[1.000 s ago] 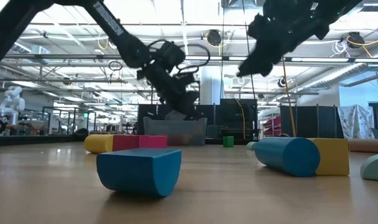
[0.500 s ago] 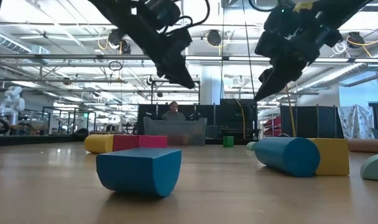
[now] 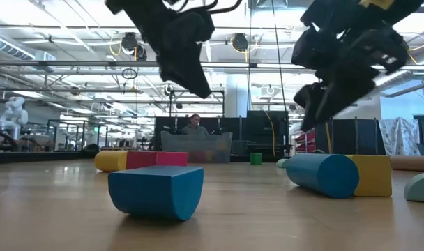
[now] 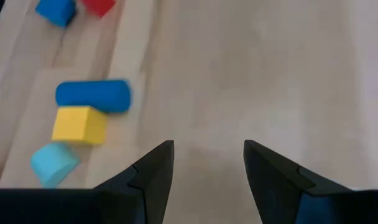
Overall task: Sort blocks by size
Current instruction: Put the yellow square block into the top black bin
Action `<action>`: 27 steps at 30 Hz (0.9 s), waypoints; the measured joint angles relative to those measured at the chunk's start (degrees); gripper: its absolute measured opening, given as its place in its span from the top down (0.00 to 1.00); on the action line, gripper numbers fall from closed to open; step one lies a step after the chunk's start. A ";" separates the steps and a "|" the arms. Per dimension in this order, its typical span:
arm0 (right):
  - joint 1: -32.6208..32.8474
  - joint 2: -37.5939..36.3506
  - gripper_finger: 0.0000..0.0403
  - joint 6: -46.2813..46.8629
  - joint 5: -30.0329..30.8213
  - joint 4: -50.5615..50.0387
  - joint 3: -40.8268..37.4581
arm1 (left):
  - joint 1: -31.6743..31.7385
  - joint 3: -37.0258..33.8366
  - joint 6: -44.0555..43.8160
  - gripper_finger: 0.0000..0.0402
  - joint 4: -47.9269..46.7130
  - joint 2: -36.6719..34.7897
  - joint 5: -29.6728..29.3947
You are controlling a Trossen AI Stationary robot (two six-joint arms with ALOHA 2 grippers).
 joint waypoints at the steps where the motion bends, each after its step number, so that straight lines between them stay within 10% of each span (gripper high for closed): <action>1: 1.07 0.89 0.55 1.07 0.08 0.26 0.00 | -1.24 0.00 -1.56 0.76 -0.65 0.00 -1.26; 17: 13.26 6.75 0.55 12.61 -0.05 13.29 0.16 | -12.27 -0.02 -18.07 0.76 1.02 5.96 -8.48; 27: 18.54 11.31 0.54 9.48 2.75 13.06 3.76 | -12.97 -0.04 -18.05 0.76 11.59 12.28 6.47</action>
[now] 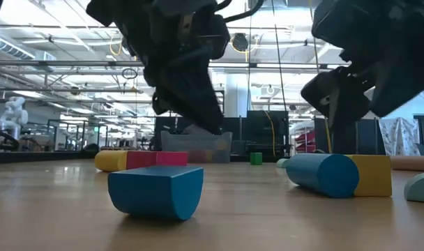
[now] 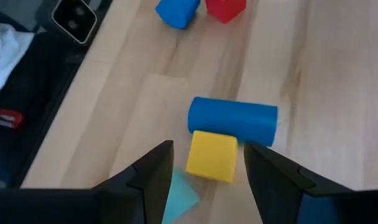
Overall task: Sort blocks by size
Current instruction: Put the yellow square block into the top black bin
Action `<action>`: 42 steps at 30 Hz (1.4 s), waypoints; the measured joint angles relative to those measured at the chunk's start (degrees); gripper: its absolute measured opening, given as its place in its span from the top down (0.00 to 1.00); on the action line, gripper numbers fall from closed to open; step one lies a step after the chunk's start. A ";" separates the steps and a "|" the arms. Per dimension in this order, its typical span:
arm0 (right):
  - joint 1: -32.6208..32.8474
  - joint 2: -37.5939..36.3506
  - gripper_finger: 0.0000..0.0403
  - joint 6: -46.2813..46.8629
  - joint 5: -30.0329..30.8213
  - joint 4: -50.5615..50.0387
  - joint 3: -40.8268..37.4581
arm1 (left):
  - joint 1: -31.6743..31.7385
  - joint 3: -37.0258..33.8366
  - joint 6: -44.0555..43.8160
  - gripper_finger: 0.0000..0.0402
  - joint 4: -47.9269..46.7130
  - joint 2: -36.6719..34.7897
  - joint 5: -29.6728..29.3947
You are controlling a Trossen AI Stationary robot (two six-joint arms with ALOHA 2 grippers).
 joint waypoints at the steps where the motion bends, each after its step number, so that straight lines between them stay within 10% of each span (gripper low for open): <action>1: 0.28 0.61 0.53 -0.18 0.52 0.17 0.31 | -0.15 -0.02 -0.01 0.76 -0.04 0.00 0.19; 19: 4.52 10.70 0.35 11.88 7.00 -0.46 3.06 | -1.10 0.00 6.65 0.76 5.20 0.24 -1.72; 35: 6.53 11.58 0.64 16.84 13.93 -0.35 4.57 | -8.15 0.02 15.58 0.76 6.79 0.26 -19.25; 42: 6.53 11.36 0.72 16.93 13.35 0.84 4.59 | -8.41 0.04 20.73 0.76 6.04 0.26 -18.15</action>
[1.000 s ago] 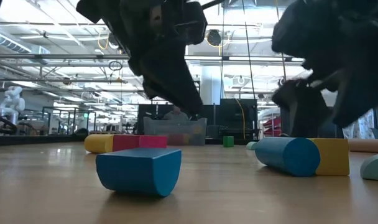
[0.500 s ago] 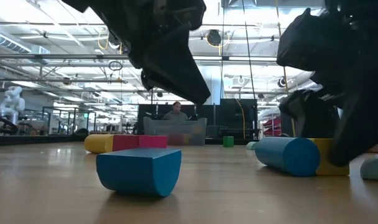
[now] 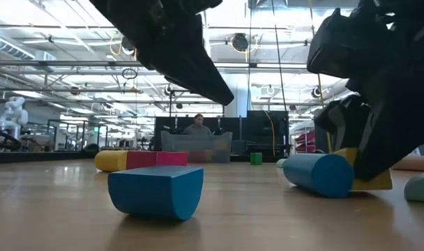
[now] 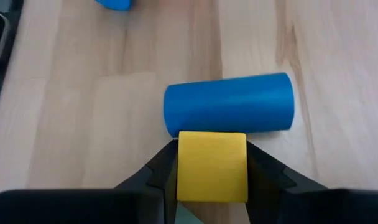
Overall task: Sort blocks by size
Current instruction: Put the yellow square block into the top black bin
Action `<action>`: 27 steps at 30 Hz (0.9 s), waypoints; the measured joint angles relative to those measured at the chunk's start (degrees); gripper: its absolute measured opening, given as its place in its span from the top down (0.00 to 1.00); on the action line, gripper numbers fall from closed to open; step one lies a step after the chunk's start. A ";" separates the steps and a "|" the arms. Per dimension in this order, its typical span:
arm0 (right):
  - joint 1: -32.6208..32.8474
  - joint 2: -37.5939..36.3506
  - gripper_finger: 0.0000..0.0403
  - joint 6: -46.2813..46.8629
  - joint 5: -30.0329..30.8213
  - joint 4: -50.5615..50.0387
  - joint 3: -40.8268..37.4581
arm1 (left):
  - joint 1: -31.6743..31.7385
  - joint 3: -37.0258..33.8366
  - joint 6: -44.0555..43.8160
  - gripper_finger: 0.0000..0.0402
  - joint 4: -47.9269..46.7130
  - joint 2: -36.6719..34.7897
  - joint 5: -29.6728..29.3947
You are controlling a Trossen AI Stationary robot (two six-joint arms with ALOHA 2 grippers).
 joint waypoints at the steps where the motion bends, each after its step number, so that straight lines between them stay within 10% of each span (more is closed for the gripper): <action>1: -0.02 -0.43 0.72 -0.56 -0.05 0.38 -0.01 | 0.00 0.00 1.46 0.76 0.11 0.00 -0.02; 27: -8.33 -9.08 0.69 -12.09 -8.04 11.64 -0.01 | -0.28 0.02 33.84 0.43 12.44 0.00 4.14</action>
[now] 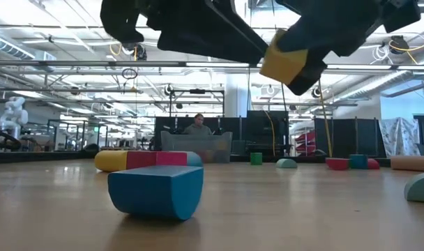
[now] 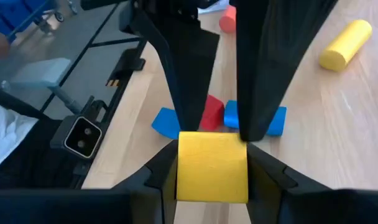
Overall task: Sort blocks by size
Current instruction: Put the yellow square block into the top black bin
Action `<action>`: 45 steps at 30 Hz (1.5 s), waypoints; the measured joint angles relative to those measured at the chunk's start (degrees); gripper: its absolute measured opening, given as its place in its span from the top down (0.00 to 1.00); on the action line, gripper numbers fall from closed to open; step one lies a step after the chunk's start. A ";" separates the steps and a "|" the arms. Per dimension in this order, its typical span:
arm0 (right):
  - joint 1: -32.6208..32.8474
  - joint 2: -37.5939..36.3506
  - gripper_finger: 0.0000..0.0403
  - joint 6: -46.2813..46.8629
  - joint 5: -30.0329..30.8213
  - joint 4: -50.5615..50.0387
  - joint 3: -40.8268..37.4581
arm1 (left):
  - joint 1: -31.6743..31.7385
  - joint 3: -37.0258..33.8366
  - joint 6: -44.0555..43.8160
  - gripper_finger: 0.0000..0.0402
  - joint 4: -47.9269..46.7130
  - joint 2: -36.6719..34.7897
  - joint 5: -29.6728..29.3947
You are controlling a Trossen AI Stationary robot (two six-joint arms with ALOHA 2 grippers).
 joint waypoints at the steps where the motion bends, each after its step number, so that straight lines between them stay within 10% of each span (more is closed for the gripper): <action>1: -0.24 0.00 0.69 -0.21 -0.28 0.51 -0.02 | 0.00 0.00 1.29 0.43 0.04 0.00 0.09; 26: -3.56 0.00 0.69 2.08 -7.65 9.20 -0.02 | -0.11 0.04 18.52 0.43 5.74 0.02 -3.55; 45: -3.52 0.00 0.69 3.43 -8.34 10.05 -0.02 | -0.04 0.02 13.03 0.45 7.49 0.04 -3.82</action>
